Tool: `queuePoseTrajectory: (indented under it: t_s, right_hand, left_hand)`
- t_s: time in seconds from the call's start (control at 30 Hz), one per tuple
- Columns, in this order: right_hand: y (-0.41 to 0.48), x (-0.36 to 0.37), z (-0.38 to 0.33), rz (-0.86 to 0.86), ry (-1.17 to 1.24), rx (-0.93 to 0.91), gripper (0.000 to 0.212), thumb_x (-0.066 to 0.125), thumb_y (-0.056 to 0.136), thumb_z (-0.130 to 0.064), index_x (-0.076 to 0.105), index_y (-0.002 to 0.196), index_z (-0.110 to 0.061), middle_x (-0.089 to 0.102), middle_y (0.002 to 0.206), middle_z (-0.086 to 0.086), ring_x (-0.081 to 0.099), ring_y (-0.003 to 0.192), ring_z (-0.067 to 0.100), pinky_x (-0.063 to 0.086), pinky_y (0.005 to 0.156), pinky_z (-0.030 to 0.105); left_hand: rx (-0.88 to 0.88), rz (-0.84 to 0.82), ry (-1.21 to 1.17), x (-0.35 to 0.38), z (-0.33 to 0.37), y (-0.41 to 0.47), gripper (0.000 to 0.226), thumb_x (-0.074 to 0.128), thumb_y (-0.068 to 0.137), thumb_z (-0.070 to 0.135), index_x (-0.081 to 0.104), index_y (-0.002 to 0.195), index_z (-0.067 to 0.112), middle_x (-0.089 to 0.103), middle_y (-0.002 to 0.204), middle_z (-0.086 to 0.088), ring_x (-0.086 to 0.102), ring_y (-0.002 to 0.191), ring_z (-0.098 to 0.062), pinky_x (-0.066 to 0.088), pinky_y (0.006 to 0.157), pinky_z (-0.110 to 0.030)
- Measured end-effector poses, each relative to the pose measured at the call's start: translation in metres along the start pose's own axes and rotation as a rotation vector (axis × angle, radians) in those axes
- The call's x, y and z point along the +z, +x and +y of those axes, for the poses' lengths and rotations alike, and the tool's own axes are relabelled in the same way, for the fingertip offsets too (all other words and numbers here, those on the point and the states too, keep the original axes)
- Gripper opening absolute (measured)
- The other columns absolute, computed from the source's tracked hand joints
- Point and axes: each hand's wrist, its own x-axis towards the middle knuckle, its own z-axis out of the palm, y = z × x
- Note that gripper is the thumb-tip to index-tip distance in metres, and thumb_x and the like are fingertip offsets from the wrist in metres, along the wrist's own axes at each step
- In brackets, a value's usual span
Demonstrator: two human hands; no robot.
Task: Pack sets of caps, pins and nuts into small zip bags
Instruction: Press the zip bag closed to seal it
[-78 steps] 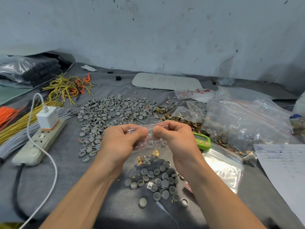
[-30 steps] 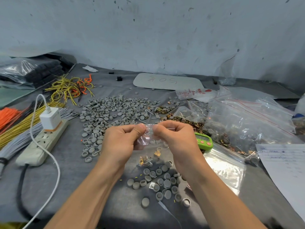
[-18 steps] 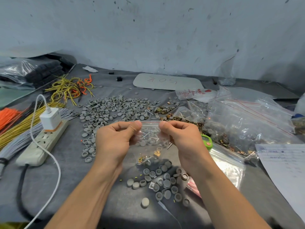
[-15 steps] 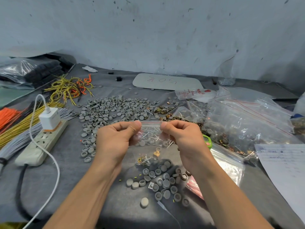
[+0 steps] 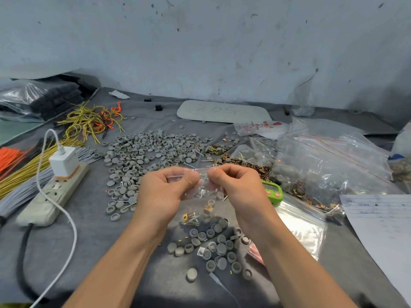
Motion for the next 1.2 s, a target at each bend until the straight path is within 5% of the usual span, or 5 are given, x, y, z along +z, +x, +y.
queuePoseTrajectory:
  t_s: [0.23, 0.53, 0.9, 1.07, 1.2]
  right_hand:
    - [-0.003, 0.005, 0.002, -0.023, -0.071, -0.023, 0.013, 0.084, 0.084, -0.013, 0.08, 0.072, -0.018, 0.076, 0.073, 0.006, 0.068, 0.068, 0.013, 0.058, 0.071, 0.027]
    - [0.002, 0.004, 0.002, 0.005, 0.044, 0.041, 0.019, 0.074, 0.093, -0.01, 0.08, 0.075, -0.014, 0.075, 0.072, 0.01, 0.064, 0.061, 0.01, 0.05, 0.06, 0.017]
    - [0.003, -0.001, 0.004, 0.023, 0.061, 0.02, 0.027, 0.069, 0.097, -0.014, 0.084, 0.079, -0.028, 0.076, 0.072, 0.009, 0.055, 0.076, 0.024, 0.044, 0.075, 0.036]
    - [-0.002, -0.008, 0.004, -0.257, -0.025, 0.083, 0.018, 0.073, 0.092, -0.018, 0.081, 0.104, -0.029, 0.08, 0.101, -0.001, 0.073, 0.096, 0.021, 0.054, 0.087, 0.032]
    - [-0.006, -0.005, 0.011, -0.439, -0.238, 0.09, 0.044, 0.085, 0.079, -0.023, 0.075, 0.121, -0.026, 0.079, 0.109, -0.005, 0.075, 0.102, 0.016, 0.057, 0.096, 0.036]
  left_hand:
    - [0.048, -0.03, 0.112, 0.002, -0.003, -0.001, 0.014, 0.08, 0.083, 0.01, 0.081, 0.073, 0.019, 0.076, 0.072, -0.013, 0.069, 0.06, -0.015, 0.057, 0.057, -0.022]
    - [-0.003, 0.076, 0.073, -0.001, 0.0, 0.001, 0.016, 0.075, 0.09, 0.015, 0.083, 0.078, 0.024, 0.076, 0.074, -0.014, 0.063, 0.061, -0.021, 0.056, 0.064, -0.035]
    - [0.005, 0.028, 0.003, -0.002, 0.008, -0.004, 0.032, 0.063, 0.092, 0.037, 0.083, 0.075, 0.02, 0.076, 0.07, -0.011, 0.073, 0.059, -0.017, 0.056, 0.055, -0.021]
    - [0.012, 0.017, -0.062, -0.005, 0.008, 0.0, 0.037, 0.063, 0.083, 0.043, 0.082, 0.075, 0.012, 0.076, 0.073, -0.015, 0.071, 0.059, -0.018, 0.056, 0.056, -0.024]
    - [-0.103, 0.02, -0.287, -0.005, 0.012, 0.003, 0.032, 0.059, 0.095, 0.03, 0.076, 0.089, 0.004, 0.077, 0.079, -0.013, 0.074, 0.064, -0.018, 0.06, 0.055, -0.027]
